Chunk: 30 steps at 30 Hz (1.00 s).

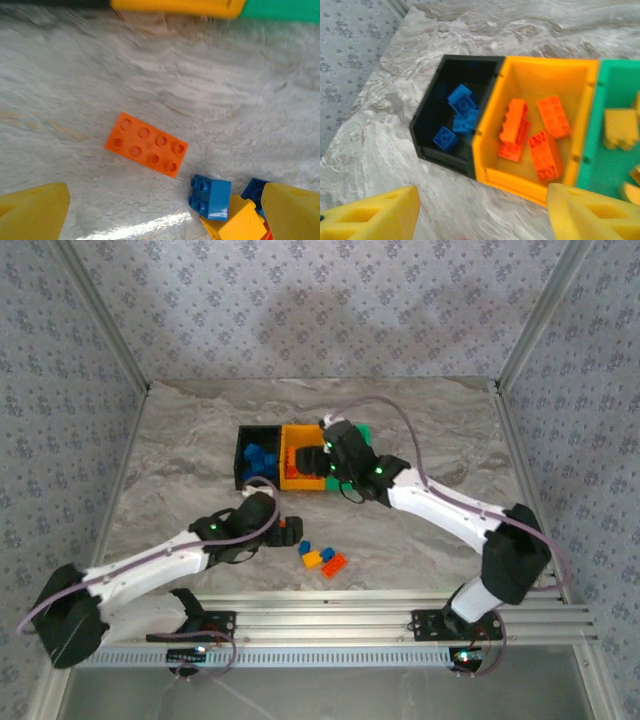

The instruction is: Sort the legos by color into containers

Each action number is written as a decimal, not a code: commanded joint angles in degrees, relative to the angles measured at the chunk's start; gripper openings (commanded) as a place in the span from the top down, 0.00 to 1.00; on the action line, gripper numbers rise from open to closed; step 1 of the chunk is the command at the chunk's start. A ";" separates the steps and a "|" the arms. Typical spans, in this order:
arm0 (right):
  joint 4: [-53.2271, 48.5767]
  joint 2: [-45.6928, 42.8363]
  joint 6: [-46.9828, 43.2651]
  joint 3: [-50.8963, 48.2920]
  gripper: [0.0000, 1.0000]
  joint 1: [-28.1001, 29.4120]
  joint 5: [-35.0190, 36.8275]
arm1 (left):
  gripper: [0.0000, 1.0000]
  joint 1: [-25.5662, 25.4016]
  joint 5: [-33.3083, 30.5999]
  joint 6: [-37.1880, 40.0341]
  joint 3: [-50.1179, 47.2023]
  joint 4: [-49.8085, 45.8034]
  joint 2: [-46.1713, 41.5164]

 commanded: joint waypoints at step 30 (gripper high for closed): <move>0.38 -29.60 3.34 -26.06 0.30 -5.68 5.53 | 0.18 5.86 11.27 -27.84 9.43 -0.45 28.43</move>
